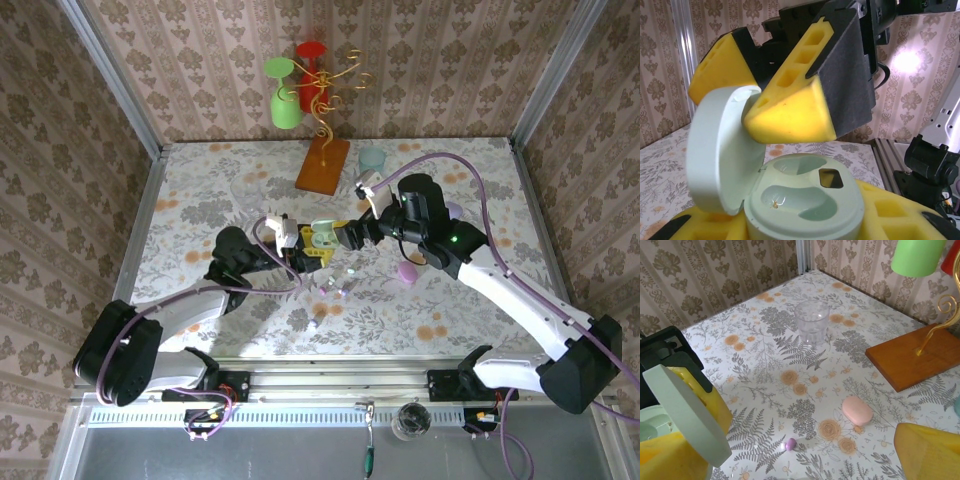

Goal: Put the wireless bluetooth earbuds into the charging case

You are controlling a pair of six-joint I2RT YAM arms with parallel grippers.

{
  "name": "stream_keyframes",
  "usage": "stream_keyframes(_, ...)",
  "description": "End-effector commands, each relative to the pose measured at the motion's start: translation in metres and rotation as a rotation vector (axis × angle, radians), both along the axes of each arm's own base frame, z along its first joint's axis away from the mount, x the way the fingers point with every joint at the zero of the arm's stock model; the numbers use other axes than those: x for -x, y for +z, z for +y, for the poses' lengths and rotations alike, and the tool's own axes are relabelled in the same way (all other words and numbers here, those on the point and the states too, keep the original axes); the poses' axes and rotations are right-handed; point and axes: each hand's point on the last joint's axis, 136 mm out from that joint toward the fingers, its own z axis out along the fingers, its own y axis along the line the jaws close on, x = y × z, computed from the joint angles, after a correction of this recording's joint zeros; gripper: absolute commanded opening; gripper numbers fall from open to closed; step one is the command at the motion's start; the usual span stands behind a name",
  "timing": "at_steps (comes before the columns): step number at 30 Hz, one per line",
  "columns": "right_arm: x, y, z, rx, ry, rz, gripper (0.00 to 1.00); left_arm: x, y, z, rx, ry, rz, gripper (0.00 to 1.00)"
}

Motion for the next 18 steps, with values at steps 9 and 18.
stream_keyframes(9, 0.037, 0.034, 0.002, -0.144, 0.257, -0.043, 0.96, 0.014, 0.014, 0.002, 0.027, -0.051, -0.041, 0.34)
stream_keyframes(18, 0.063, 0.036, 0.006, -0.125, 0.415, -0.075, 0.91, 0.029, 0.015, 0.000, 0.004, -0.152, 0.005, 0.34)
